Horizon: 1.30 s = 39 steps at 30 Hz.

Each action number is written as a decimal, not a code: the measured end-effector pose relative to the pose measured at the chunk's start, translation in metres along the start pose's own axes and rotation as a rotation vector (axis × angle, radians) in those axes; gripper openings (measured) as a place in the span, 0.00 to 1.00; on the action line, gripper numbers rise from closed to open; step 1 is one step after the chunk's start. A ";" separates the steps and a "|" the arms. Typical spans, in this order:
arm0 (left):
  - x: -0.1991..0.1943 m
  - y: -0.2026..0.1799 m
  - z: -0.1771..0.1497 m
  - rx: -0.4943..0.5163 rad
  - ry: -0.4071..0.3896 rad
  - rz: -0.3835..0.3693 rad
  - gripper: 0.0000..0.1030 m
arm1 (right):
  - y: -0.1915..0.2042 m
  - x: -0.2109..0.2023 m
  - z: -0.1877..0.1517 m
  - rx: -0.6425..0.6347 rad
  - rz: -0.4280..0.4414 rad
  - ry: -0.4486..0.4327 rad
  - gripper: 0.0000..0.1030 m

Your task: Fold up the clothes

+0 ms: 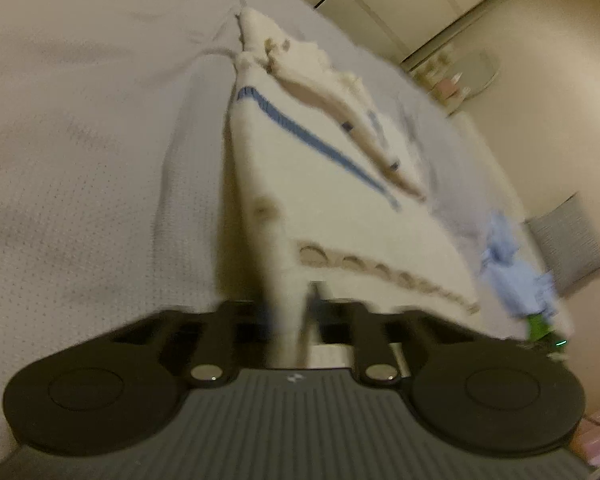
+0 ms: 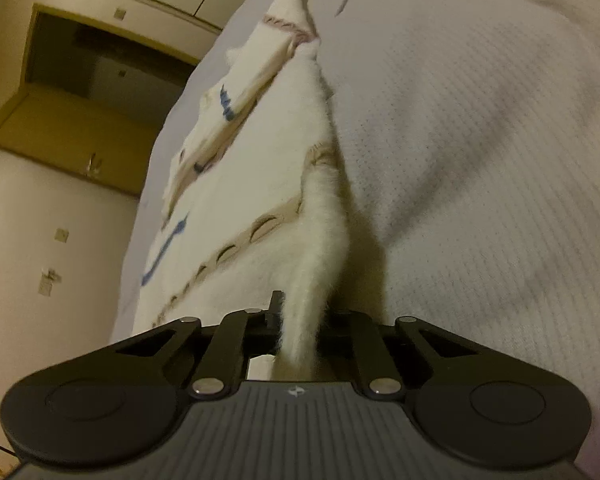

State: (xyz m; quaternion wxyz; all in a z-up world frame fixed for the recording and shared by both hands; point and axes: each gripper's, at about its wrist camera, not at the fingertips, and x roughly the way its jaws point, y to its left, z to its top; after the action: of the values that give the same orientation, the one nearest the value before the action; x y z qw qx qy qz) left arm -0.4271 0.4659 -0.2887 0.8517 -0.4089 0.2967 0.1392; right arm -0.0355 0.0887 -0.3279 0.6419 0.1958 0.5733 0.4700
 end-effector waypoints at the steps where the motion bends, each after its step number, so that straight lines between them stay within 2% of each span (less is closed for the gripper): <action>1: -0.004 -0.004 0.000 0.014 -0.004 0.012 0.06 | 0.004 -0.003 -0.001 -0.009 -0.008 0.000 0.10; 3: -0.013 -0.011 -0.001 0.032 -0.019 0.030 0.05 | 0.011 -0.011 -0.002 -0.010 -0.017 -0.005 0.09; 6: -0.033 -0.022 0.001 0.044 -0.077 0.016 0.05 | 0.023 -0.028 -0.002 0.000 -0.013 -0.030 0.08; 11: -0.069 -0.040 0.004 0.174 -0.187 0.017 0.05 | 0.051 -0.056 -0.012 -0.058 0.006 -0.084 0.08; 13: -0.084 -0.043 -0.001 0.196 -0.211 0.019 0.05 | 0.060 -0.063 -0.017 -0.085 0.012 -0.099 0.08; 19: -0.106 -0.029 -0.049 0.201 -0.162 0.037 0.05 | 0.043 -0.083 -0.062 -0.030 -0.016 -0.150 0.08; 22: -0.083 -0.016 -0.071 0.181 -0.088 0.155 0.06 | 0.021 -0.078 -0.083 0.026 -0.084 -0.168 0.10; 23: -0.075 -0.015 -0.076 0.172 -0.069 0.206 0.06 | 0.015 -0.074 -0.087 0.048 -0.111 -0.178 0.15; 24: -0.073 -0.018 -0.078 0.161 -0.062 0.237 0.07 | 0.012 -0.071 -0.090 0.060 -0.178 -0.194 0.24; 26: -0.082 -0.035 -0.079 0.169 -0.080 0.289 0.08 | 0.025 -0.071 -0.097 0.008 -0.348 -0.229 0.29; 28: -0.091 -0.061 -0.080 0.237 -0.083 0.400 0.10 | 0.046 -0.079 -0.106 -0.068 -0.431 -0.275 0.41; 29: -0.094 -0.077 -0.082 0.288 -0.086 0.462 0.13 | 0.058 -0.085 -0.111 -0.102 -0.453 -0.306 0.51; 31: -0.099 -0.105 -0.088 0.390 -0.096 0.545 0.25 | 0.082 -0.093 -0.122 -0.186 -0.474 -0.351 0.55; 33: -0.108 -0.126 -0.092 0.451 -0.118 0.566 0.25 | 0.106 -0.094 -0.131 -0.275 -0.485 -0.386 0.69; 39: -0.110 -0.166 -0.112 0.534 -0.130 0.572 0.29 | 0.162 -0.085 -0.160 -0.440 -0.473 -0.388 0.73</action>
State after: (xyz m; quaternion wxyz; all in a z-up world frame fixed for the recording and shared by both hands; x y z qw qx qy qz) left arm -0.4780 0.2756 -0.1733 0.8719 -0.0642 0.3699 0.3143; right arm -0.2357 0.0502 -0.1959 0.8562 0.0006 0.3555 0.3748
